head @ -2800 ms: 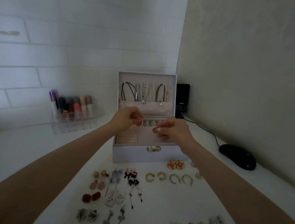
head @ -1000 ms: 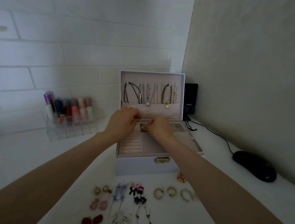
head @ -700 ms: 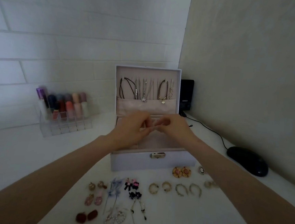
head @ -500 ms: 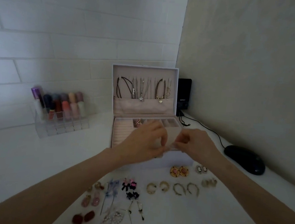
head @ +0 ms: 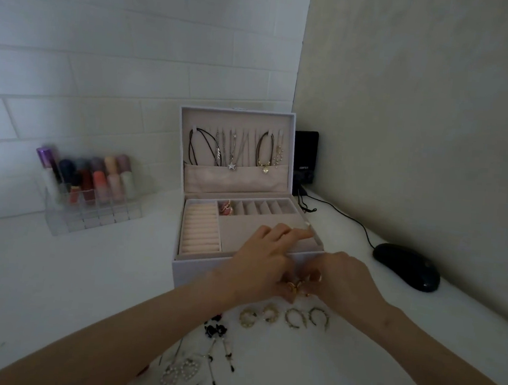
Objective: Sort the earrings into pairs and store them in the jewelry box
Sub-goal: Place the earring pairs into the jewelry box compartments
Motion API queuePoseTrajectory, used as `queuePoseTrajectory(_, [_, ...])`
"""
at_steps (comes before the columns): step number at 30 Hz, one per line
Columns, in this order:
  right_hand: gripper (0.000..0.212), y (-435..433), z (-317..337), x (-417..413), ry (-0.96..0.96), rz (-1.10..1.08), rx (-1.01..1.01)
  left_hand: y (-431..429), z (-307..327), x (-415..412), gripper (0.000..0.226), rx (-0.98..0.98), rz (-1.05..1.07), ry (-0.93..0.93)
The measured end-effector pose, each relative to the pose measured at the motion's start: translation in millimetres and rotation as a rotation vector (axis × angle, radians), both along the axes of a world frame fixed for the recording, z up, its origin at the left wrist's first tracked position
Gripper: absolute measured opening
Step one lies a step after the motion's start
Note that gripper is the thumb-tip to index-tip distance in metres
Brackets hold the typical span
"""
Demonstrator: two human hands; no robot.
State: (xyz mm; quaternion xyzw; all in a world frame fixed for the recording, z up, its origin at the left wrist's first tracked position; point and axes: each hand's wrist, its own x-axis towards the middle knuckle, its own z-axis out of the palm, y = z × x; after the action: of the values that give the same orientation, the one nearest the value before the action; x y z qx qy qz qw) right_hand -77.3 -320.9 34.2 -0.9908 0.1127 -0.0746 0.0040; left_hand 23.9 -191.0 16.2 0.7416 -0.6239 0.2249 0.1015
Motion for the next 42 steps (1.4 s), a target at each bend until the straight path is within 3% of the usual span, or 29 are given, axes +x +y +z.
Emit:
queuePoseTrajectory(6, [0.022, 2, -4, -1, -0.028, 0.065, 0.056, -3, -3, 2, 0.028, -0.016, -0.003, -0.002])
queuePoseTrajectory(14, [0.025, -15, 35, 3, -0.062, 0.091, 0.665, 1, 25, 7, 0.028, -0.230, -0.027, 0.350])
queuePoseTrajectory(20, [0.018, -26, 52, 17, -0.123, 0.124, 0.981, -10, 48, 26, 0.020, -0.203, 0.116, 0.586])
queuePoseTrajectory(27, [0.013, -38, 49, 36, -0.216, 0.122, 1.131, -26, 49, 67, 0.015, -0.214, 0.238, 0.684])
queuePoseTrajectory(37, [0.013, -41, 39, 47, -0.212, 0.115, 1.130, -58, 52, 103, 0.023, -0.126, 0.317, 0.611])
queuePoseTrajectory(42, [0.014, -41, 36, 48, -0.232, 0.112, 1.120, -71, 43, 102, 0.016, -0.081, 0.381, 0.518])
